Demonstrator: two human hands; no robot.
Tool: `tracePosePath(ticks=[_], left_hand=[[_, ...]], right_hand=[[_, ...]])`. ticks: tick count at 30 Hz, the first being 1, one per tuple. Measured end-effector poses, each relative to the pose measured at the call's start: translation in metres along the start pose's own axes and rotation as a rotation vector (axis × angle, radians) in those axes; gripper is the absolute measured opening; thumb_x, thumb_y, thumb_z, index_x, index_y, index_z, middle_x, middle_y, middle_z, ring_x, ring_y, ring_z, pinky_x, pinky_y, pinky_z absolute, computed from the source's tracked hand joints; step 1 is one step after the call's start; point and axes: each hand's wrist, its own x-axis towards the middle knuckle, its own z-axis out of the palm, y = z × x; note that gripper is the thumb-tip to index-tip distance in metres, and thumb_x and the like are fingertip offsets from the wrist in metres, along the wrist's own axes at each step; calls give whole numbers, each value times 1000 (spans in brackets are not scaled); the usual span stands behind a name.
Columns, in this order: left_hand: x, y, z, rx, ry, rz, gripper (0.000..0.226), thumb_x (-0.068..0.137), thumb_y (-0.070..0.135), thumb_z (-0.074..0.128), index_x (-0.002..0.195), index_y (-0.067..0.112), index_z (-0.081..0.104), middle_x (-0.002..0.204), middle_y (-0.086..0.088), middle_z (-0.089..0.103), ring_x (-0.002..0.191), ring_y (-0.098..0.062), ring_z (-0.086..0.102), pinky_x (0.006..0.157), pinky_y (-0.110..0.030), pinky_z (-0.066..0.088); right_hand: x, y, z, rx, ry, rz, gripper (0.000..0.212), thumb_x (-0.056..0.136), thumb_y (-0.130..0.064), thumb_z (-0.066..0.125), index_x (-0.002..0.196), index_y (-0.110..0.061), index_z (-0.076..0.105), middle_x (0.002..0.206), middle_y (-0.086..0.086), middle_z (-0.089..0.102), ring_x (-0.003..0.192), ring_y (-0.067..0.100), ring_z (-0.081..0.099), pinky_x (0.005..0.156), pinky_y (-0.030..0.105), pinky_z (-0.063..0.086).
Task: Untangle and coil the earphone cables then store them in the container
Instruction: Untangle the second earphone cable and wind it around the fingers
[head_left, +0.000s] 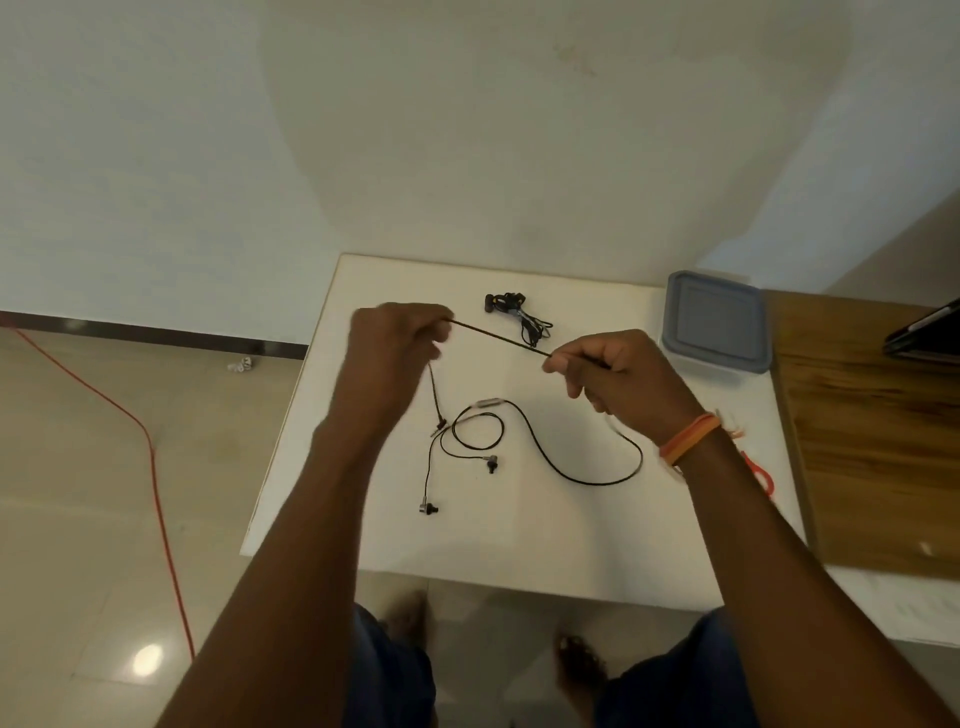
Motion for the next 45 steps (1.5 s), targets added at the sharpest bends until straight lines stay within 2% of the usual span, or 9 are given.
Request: tracePosePath(ticks=[4, 8, 11, 15, 20, 33, 37, 41, 45], left_hand=[[1, -31, -18, 188, 223, -76, 26, 89, -2, 51, 71, 17, 52, 65, -10, 55, 58, -20, 65, 64, -40, 53], [-2, -44, -11, 202, 78, -178, 24, 88, -3, 58, 74, 16, 62, 67, -15, 62, 49, -20, 62, 61, -35, 55], [-8, -37, 0, 201, -133, -323, 29, 87, 1, 66, 113, 12, 70, 105, -10, 70, 51, -11, 66, 52, -23, 51], [-12, -1, 6, 199, -344, -167, 90, 71, 18, 86, 147, 25, 40, 153, 2, 40, 63, -8, 71, 80, -9, 43], [-25, 54, 20, -119, -396, -30, 30, 83, 19, 76, 113, 24, 72, 91, 16, 73, 54, -13, 69, 61, -21, 53], [-19, 31, -21, -450, 405, -221, 19, 96, 27, 61, 100, 15, 75, 88, -5, 75, 32, -13, 43, 36, -18, 35], [-25, 23, -14, -35, 126, -360, 31, 92, 25, 66, 122, 15, 67, 123, -6, 67, 37, -9, 57, 42, -10, 40], [-34, 40, -6, 432, -297, -250, 116, 74, 39, 83, 156, 15, 4, 164, -12, 4, 127, -28, 54, 103, -31, 40], [-36, 69, 2, 290, -330, -5, 105, 77, 43, 79, 156, 35, 10, 162, 0, 19, 100, -19, 70, 98, -33, 48]], right_hand=[[-5, 9, -29, 10, 17, 46, 11, 89, -22, 67, 85, -17, 77, 57, -4, 61, 48, 12, 49, 51, 22, 43], [-13, 15, -36, 228, 7, 127, 16, 91, -18, 65, 83, -7, 74, 53, 2, 49, 48, 14, 42, 56, 33, 49], [-12, 5, -30, 331, 54, 140, 16, 92, -15, 64, 84, -4, 73, 54, 1, 43, 45, 11, 33, 44, 24, 33], [-9, -13, -17, 91, 52, -8, 14, 91, -15, 65, 87, -6, 75, 51, -11, 57, 43, 2, 46, 45, 10, 34], [-9, -28, -8, 8, 41, -120, 11, 87, -20, 70, 84, -12, 76, 56, -12, 63, 52, 0, 56, 55, 7, 40], [-34, -2, -55, 185, -49, 45, 26, 78, -36, 70, 83, -11, 76, 56, 3, 57, 49, 18, 48, 52, 27, 43], [-38, -7, -55, 268, 30, 17, 25, 78, -33, 69, 83, -10, 75, 55, 2, 53, 48, 13, 39, 45, 22, 32], [-34, -17, -49, 139, 50, -45, 13, 84, -24, 71, 82, -12, 77, 52, -4, 58, 46, 6, 45, 47, 14, 35], [-30, -26, -42, -24, -17, -110, 15, 81, -33, 72, 83, -20, 77, 61, 1, 68, 55, 21, 59, 57, 27, 48]])
